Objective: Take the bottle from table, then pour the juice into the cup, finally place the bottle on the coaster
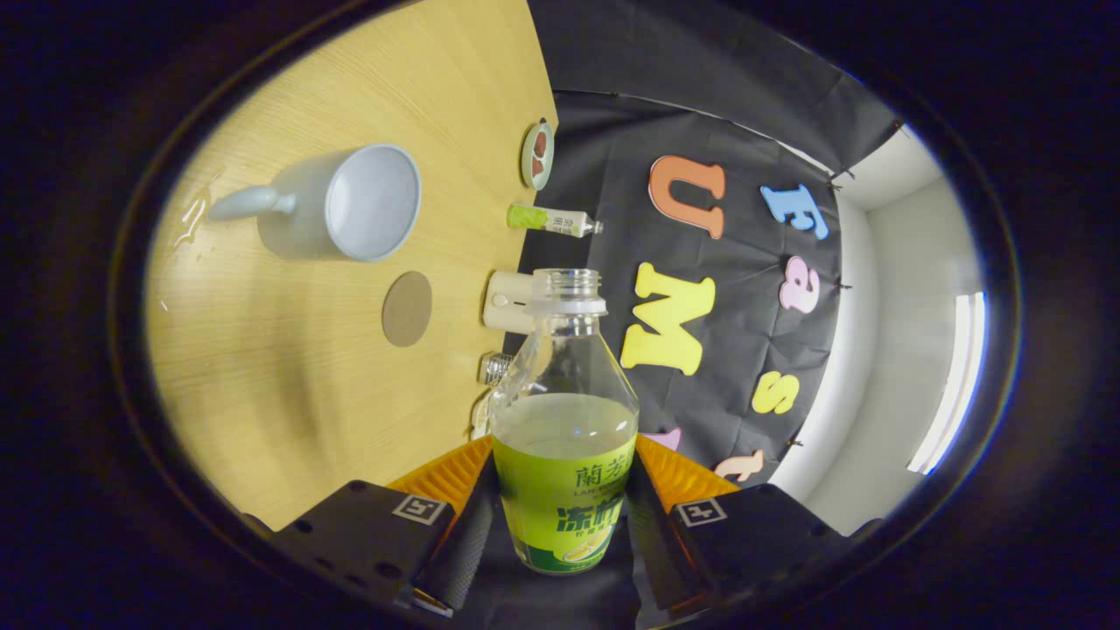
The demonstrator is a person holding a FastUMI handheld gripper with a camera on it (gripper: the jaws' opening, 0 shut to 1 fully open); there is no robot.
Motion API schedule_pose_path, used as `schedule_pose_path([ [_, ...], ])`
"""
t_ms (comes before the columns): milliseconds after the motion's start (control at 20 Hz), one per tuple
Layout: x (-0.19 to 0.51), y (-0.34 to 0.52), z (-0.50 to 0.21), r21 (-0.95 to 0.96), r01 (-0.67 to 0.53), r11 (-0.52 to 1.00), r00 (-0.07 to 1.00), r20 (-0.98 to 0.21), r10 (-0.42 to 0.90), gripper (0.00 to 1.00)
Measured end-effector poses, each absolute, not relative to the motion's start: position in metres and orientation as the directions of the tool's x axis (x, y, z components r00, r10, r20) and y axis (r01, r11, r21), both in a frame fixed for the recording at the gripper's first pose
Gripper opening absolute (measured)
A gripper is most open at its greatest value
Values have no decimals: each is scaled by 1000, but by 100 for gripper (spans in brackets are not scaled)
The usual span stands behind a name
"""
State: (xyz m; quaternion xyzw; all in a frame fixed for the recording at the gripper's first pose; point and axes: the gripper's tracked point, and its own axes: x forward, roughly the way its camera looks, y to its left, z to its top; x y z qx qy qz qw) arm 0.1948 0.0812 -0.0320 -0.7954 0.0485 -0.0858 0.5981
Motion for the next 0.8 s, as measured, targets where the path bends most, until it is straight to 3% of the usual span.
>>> schedule_pose_path([
  [800, 195, 85, -16, -910, 73, -409, 974, 153, -167, 80],
])
